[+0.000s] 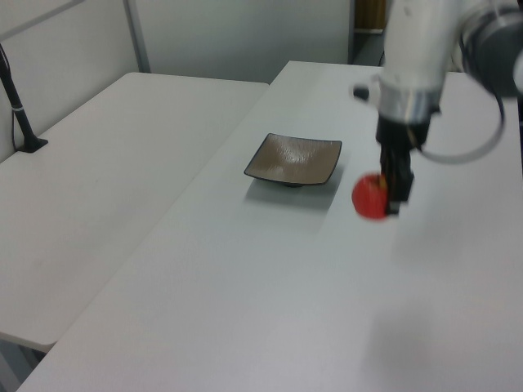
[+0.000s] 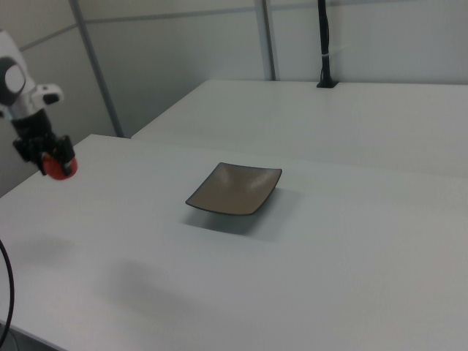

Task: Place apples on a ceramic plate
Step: 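Lift the apple and carry it toward the brown plate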

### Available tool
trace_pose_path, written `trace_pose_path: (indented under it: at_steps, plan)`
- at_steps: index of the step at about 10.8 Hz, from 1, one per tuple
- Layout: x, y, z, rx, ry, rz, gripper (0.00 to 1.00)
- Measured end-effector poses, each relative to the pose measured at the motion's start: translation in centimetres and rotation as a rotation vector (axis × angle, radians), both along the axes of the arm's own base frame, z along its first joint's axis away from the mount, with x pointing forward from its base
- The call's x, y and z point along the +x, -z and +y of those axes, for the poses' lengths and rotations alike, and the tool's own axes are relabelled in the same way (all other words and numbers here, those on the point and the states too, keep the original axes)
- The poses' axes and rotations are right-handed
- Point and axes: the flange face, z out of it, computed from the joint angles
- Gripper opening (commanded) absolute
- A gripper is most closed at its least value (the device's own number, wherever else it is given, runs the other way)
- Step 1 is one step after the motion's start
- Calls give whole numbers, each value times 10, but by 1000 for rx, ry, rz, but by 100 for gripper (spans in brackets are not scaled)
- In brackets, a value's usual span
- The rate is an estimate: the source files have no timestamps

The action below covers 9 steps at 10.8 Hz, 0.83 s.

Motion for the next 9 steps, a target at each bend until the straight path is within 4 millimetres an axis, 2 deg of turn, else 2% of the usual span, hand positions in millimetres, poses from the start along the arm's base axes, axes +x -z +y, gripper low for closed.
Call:
trace_pose_path:
  at_steps: [2,3,6,9]
  plan:
    - [38,-46,-52,10,115,-5,23]
    - [53,-57,-73,15,146,-15,23]
    - [96,-57,-120,20,195,-26,23]
    - [160,-33,-187,23,165,-42,23]
